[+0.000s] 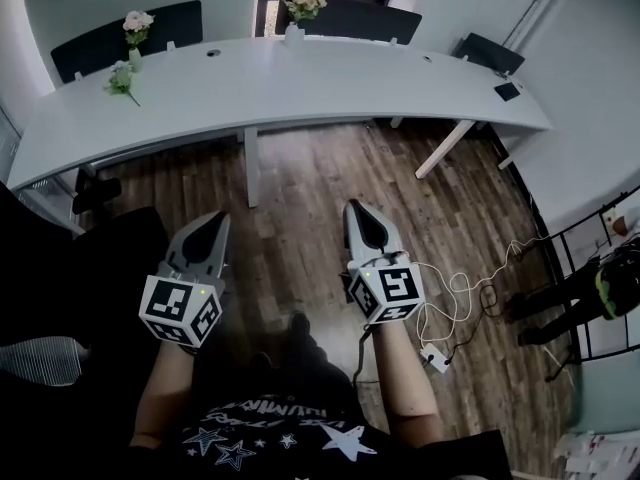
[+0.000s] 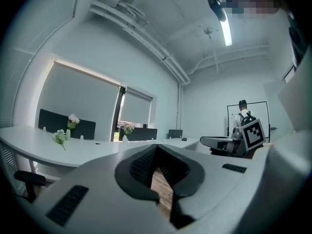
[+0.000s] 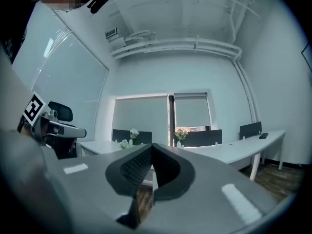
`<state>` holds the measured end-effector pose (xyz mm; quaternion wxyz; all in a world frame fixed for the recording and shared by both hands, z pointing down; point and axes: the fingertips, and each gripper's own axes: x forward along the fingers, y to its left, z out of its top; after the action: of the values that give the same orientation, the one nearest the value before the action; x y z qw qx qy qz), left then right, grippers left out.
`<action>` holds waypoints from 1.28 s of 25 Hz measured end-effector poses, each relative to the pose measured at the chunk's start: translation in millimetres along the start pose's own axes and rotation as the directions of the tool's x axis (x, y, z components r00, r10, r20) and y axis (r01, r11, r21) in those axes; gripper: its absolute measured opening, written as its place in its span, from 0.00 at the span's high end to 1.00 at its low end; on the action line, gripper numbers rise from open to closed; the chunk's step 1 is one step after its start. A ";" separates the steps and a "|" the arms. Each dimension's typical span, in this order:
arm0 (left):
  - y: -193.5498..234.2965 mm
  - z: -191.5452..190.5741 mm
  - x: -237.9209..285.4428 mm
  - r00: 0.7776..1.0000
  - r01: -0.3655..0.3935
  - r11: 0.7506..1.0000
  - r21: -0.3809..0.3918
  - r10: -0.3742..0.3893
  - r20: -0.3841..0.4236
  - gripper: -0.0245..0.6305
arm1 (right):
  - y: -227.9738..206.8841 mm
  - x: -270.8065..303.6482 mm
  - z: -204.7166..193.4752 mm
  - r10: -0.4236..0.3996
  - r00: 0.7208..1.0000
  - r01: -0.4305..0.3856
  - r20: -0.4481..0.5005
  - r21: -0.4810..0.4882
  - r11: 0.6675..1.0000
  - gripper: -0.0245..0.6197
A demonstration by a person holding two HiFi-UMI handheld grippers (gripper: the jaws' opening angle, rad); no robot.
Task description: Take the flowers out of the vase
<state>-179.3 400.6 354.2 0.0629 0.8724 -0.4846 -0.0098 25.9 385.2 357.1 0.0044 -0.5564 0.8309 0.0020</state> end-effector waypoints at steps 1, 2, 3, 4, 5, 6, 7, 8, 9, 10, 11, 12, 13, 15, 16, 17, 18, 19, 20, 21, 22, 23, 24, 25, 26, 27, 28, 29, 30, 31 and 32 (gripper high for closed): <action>-0.1 -1.3 -0.6 1.000 0.003 1.000 0.002 -0.003 -0.002 0.95 | 0.3 -0.8 -1.9 -0.003 1.000 0.003 -0.004 0.007 1.000 0.96; -0.3 -2.2 -1.3 1.000 0.007 1.000 0.005 -0.007 -0.004 0.95 | 0.3 -1.5 -3.7 -0.008 1.000 0.008 -0.007 0.015 1.000 0.96; -0.3 -3.0 -2.1 1.000 0.011 1.000 0.005 -0.011 -0.006 0.95 | 0.3 -2.2 -5.2 -0.014 1.000 0.014 -0.011 0.023 1.000 0.96; 0.1 -3.9 -2.9 1.000 0.016 1.000 0.004 -0.016 -0.008 0.95 | 0.7 -2.9 -5.9 -0.020 1.000 0.020 -0.011 0.029 0.999 0.96; 0.7 -4.9 -3.7 1.000 0.020 1.000 0.003 -0.020 -0.011 0.95 | 2.1 -3.9 -5.7 -0.023 1.000 0.023 -0.005 0.036 0.999 0.96; 1.5 -6.0 -4.2 1.000 0.025 1.000 0.003 -0.024 -0.012 0.95 | 4.3 -5.0 -4.5 -0.020 1.000 0.020 0.010 0.045 0.999 0.96; 2.1 -7.2 -4.2 0.999 0.030 1.000 0.004 -0.030 -0.011 0.95 | 7.1 -6.1 -3.3 -0.013 0.999 0.011 0.031 0.058 0.998 0.96; 2.5 -8.6 -3.8 0.999 0.039 0.999 0.004 -0.039 -0.008 0.95 | 9.9 -6.5 -3.5 -0.005 0.999 0.002 0.048 0.072 0.997 0.96; 2.7 -10.4 -3.1 0.999 0.048 0.999 0.002 -0.048 -0.003 0.95 | 12.6 -6.0 -6.0 0.001 0.998 -0.005 0.055 0.084 0.996 0.96; 2.8 -12.6 -2.1 0.998 0.055 0.998 0.000 -0.055 0.001 0.95 | 15.1 -4.7 -10.6 0.004 0.999 -0.009 0.050 0.090 0.996 0.96; 3.1 -15.1 -0.7 0.998 0.059 0.998 -0.002 -0.059 0.002 0.95 | 17.4 -2.7 -16.4 0.008 0.999 -0.012 0.038 0.089 0.996 0.96; 3.5 -17.4 1.4 0.998 0.061 0.998 -0.003 -0.061 0.000 0.95 | 19.3 -0.3 -21.9 0.015 1.000 -0.017 0.024 0.087 0.996 0.96; 4.0 -19.2 4.4 0.998 0.060 0.998 -0.002 -0.060 -0.004 0.95 | 20.5 2.7 -26.4 0.023 1.000 -0.025 0.014 0.085 0.996 0.96; 6.7 -21.4 12.9 0.998 0.056 0.998 0.003 -0.056 -0.012 0.95 | 19.7 11.3 -32.2 0.045 0.999 -0.045 0.003 0.087 0.995 0.96; 9.1 -22.1 18.0 0.999 0.052 0.999 0.002 -0.052 -0.015 0.95 | 17.6 16.8 -34.4 0.055 0.998 -0.055 0.000 0.088 0.995 0.96; 12.1 -22.8 23.5 0.999 0.045 0.999 -0.001 -0.045 -0.016 0.95 | 14.5 22.8 -37.0 0.064 0.998 -0.063 -0.004 0.090 0.994 0.96; 15.6 -23.4 29.2 0.999 0.037 0.999 -0.004 -0.037 -0.017 0.95 | 10.6 29.2 -40.0 0.072 0.997 -0.071 -0.010 0.093 0.993 0.96; 19.5 -23.8 35.2 0.999 0.028 1.000 -0.007 -0.028 -0.017 0.95 | 6.0 36.0 -43.4 0.079 0.997 -0.077 -0.017 0.099 0.992 0.96; 23.7 -24.0 41.6 1.000 0.019 1.000 -0.008 -0.019 -0.017 0.95 | 0.7 43.3 -46.9 0.085 0.996 -0.082 -0.025 0.106 0.991 0.96; 27.8 -24.1 48.6 1.000 0.010 1.000 -0.009 -0.010 -0.016 0.95 | -5.1 51.2 -49.9 0.090 0.995 -0.085 -0.033 0.112 0.990 0.96; 31.7 -23.6 56.4 1.000 0.003 1.000 -0.009 -0.004 -0.015 0.95 | -11.6 59.7 -51.9 0.094 0.995 -0.088 -0.039 0.118 0.989 0.96; 35.2 -22.6 65.3 1.000 -0.001 1.000 -0.009 0.001 -0.015 0.95 | -18.7 69.0 -52.6 0.097 0.994 -0.092 -0.044 0.121 0.988 0.96; 38.6 -21.4 75.0 1.000 -0.004 1.000 -0.007 0.004 -0.016 0.95 | -26.1 78.9 -52.5 0.102 0.994 -0.095 -0.045 0.124 0.988 0.96; 42.1 -20.2 85.3 1.000 -0.007 1.000 -0.004 0.007 -0.017 0.95 | -33.9 89.2 -52.0 0.106 0.993 -0.099 -0.045 0.126 0.987 0.96; 45.4 -19.3 96.0 1.000 -0.012 1.000 -0.002 0.012 -0.018 0.95 | -42.0 99.2 -51.6 0.108 0.993 -0.102 -0.042 0.129 0.986 0.96; 48.3 -18.7 106.5 1.000 -0.017 1.000 -0.002 0.017 -0.019 0.95 | -50.1 108.4 -50.8 0.111 0.993 -0.105 -0.036 0.134 0.985 0.96; 50.8 -18.3 116.7 1.000 -0.021 1.000 -0.006 0.021 -0.019 0.95 | -57.7 116.8 -49.6 0.114 0.993 -0.109 -0.026 0.142 0.984 0.96; 52.9 -17.6 126.8 1.000 -0.023 1.000 -0.010 0.023 -0.019 0.95 | -64.6 124.7 -47.7 0.120 0.993 -0.117 -0.014 0.150 0.982 0.96; 54.7 -16.4 137.0 1.000 -0.025 1.000 -0.014 0.025 -0.019 0.95 | -70.9 132.9 -45.7 0.130 0.992 -0.127 -0.004 0.157 0.979 0.96; 56.3 -15.0 147.3 0.999 -0.027 1.000 -0.015 0.027 -0.019 0.95 | -76.7 141.3 -44.4 0.140 0.990 -0.139 0.001 0.160 0.977 0.96; 57.5 -13.6 157.3 0.999 -0.032 0.999 -0.014 0.031 -0.019 0.95 | -82.3 149.6 -44.3 0.152 0.988 -0.149 0.000 0.162 0.975 0.96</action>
<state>-143.4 238.7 381.4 0.0740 0.8642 -0.4976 -0.0039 44.8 215.1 400.1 0.0441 -0.4897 0.8681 -0.0685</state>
